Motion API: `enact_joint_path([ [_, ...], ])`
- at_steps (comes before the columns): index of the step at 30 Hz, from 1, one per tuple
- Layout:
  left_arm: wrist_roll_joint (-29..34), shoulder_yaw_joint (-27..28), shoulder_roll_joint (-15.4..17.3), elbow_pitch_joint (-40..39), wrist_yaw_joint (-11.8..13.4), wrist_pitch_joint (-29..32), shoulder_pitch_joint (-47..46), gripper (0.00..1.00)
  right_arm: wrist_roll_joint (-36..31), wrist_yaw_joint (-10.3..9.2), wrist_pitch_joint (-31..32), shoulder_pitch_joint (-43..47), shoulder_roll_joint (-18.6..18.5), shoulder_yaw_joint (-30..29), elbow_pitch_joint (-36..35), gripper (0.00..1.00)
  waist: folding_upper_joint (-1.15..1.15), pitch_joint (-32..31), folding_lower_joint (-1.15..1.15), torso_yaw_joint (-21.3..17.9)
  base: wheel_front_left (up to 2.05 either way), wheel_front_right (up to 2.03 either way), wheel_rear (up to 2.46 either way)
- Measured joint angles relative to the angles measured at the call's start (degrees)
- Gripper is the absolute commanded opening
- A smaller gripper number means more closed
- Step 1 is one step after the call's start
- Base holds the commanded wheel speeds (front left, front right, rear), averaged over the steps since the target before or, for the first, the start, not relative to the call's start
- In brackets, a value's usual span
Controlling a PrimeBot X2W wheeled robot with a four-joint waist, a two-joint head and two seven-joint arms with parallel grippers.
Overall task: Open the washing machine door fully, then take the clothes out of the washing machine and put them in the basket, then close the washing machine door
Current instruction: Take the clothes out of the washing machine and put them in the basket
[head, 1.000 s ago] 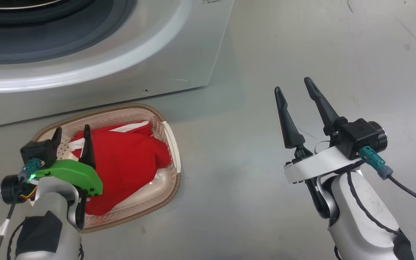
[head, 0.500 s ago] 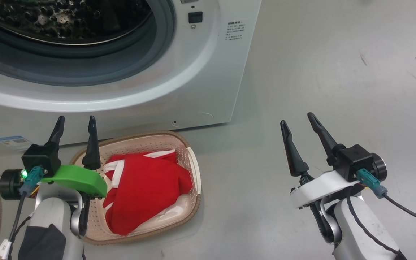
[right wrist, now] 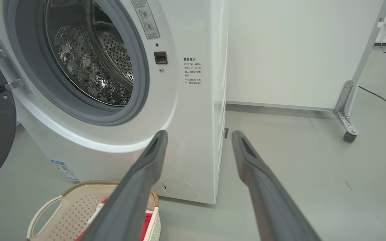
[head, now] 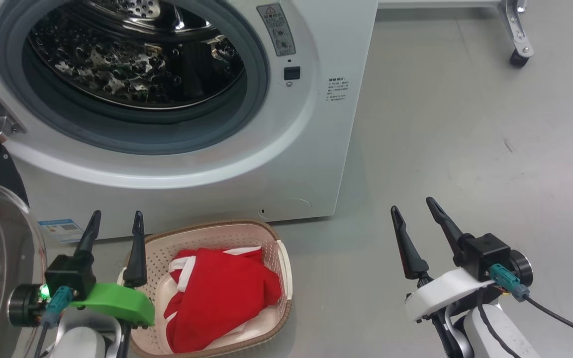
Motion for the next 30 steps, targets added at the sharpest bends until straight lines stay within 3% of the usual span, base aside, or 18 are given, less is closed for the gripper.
enact_joint_path([
  [16,0.9,-1.4,0.0,-5.6,0.9,0.0,10.1,1.0,0.0,0.41,0.0,3.8,0.1,-0.8,0.5,1.0,0.0,-5.4,0.0,-0.6,0.0,0.0,0.0],
  [30,0.9,-2.3,0.0,-9.5,2.5,0.0,15.1,1.0,0.0,0.42,0.0,5.0,0.1,-1.5,0.1,1.0,0.0,-6.4,0.0,-0.3,0.0,0.0,0.0],
])
